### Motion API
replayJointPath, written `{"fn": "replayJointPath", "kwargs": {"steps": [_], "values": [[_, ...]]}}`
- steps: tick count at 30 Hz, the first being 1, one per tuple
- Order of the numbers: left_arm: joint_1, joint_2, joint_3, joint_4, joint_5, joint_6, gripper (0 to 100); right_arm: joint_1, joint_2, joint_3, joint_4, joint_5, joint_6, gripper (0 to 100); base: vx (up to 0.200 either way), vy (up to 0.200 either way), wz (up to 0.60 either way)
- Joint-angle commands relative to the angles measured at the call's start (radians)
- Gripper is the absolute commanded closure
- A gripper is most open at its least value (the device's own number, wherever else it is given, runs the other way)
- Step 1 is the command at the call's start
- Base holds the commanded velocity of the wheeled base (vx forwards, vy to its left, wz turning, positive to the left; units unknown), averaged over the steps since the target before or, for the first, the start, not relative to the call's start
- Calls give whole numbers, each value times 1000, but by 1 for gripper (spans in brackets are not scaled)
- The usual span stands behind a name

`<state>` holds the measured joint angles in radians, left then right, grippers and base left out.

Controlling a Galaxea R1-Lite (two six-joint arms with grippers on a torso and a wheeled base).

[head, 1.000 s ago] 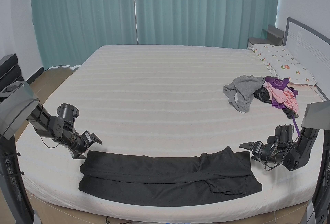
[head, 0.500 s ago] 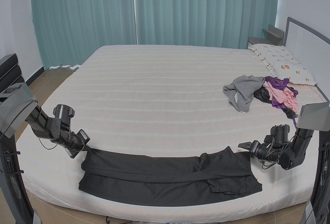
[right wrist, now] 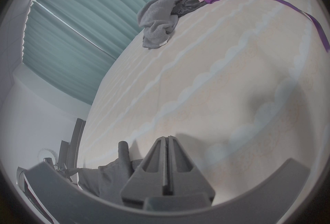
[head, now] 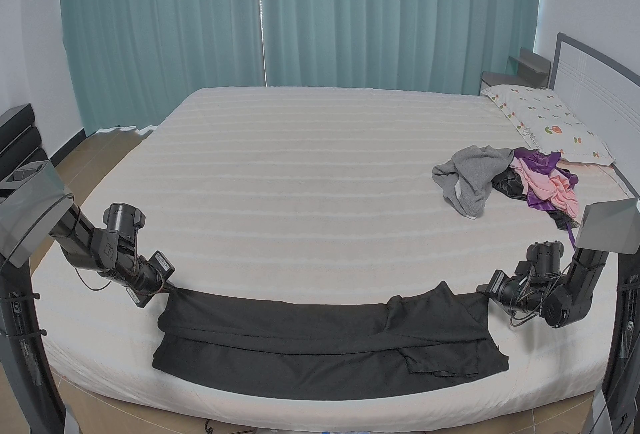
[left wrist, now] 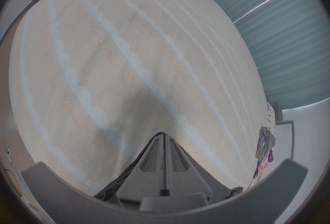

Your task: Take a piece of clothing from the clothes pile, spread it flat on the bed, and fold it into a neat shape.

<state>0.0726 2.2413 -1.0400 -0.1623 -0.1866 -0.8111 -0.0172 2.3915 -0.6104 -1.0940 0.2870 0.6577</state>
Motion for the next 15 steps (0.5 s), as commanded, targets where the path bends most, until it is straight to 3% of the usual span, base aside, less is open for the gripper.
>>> {"fn": "replayJointPath", "kwargs": {"steps": [1, 7, 8, 9, 15], "values": [[0, 1, -2, 0, 1, 0, 100, -13, 6, -3, -1, -2, 2, 100, 0, 0, 0], [0, -2, 0, 3, -1, -2, 100, -13, 9, -3, -1, -2, 3, 100, 0, 0, 0], [0, -2, 0, 3, -1, -2, 0, -13, 9, -3, -1, -2, 3, 100, 0, 0, 0], [0, -3, 0, 3, -1, -2, 0, -13, 8, -3, -1, -2, 5, 0, 0, 0, 0], [10, -11, 3, 1, -27, -19, 0, -13, -54, 41, -6, -3, 5, 0, 0, 0, 0]]}}
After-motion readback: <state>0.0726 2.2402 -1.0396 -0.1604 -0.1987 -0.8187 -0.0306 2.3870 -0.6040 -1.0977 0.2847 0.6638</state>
